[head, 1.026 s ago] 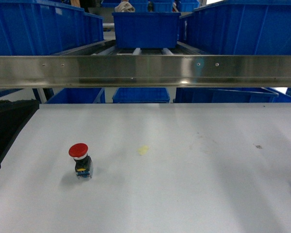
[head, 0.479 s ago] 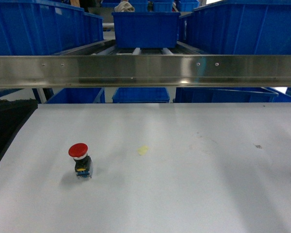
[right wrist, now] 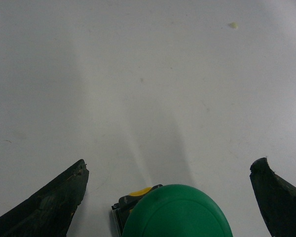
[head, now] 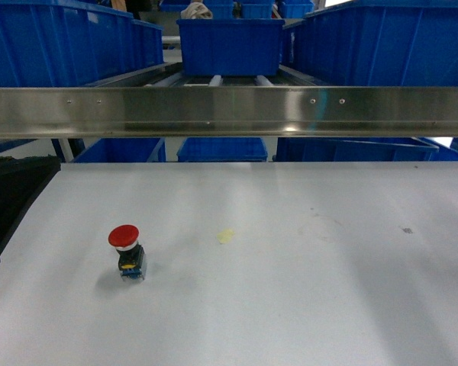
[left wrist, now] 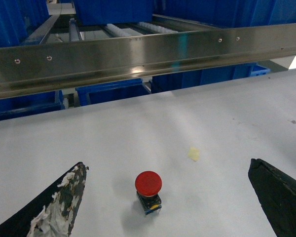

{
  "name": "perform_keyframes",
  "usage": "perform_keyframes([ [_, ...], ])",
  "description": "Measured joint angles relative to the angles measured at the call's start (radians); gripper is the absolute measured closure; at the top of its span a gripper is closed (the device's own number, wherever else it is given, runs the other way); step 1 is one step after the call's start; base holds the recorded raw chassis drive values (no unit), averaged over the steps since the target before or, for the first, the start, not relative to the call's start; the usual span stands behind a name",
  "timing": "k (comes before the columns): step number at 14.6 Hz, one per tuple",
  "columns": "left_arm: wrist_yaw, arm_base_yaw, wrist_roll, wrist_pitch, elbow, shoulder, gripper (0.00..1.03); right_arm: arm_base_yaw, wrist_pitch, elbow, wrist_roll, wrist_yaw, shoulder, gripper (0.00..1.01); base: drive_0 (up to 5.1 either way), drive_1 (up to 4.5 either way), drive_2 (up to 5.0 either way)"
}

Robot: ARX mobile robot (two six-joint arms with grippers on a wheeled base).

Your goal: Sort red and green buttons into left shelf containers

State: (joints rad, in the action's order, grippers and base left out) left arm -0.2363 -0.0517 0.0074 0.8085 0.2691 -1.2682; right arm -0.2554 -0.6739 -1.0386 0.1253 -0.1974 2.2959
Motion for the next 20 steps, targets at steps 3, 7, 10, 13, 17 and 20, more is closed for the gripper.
perform_keyframes([
  [3, 0.000, 0.000, 0.000, 0.000, 0.000, 0.000, 0.05, 0.000, 0.000, 0.000, 0.000, 0.000, 0.000, 0.25, 0.0, 0.00, 0.0],
  [7, 0.000, 0.000, 0.000, 0.000, 0.000, 0.000, 0.05, 0.000, 0.000, 0.000, 0.000, 0.000, 0.000, 0.62, 0.0, 0.00, 0.0],
  [10, 0.000, 0.000, 0.000, 0.000, 0.000, 0.000, 0.05, 0.000, 0.000, 0.000, 0.000, 0.000, 0.000, 0.70, 0.0, 0.00, 0.0],
  [13, 0.000, 0.000, 0.000, 0.000, 0.000, 0.000, 0.05, 0.012, -0.003, 0.030, -0.001, 0.026, -0.026, 0.70, 0.0, 0.00, 0.0],
  [17, 0.000, 0.000, 0.000, 0.000, 0.000, 0.000, 0.05, 0.055, 0.008, 0.114, -0.005, 0.121, -0.204, 0.70, 0.0, 0.00, 0.0],
  [20, 0.000, 0.000, 0.000, 0.000, 0.000, 0.000, 0.05, 0.037, 0.050, 0.241, -0.005, 0.285, -0.539, 0.70, 0.0, 0.00, 0.0],
])
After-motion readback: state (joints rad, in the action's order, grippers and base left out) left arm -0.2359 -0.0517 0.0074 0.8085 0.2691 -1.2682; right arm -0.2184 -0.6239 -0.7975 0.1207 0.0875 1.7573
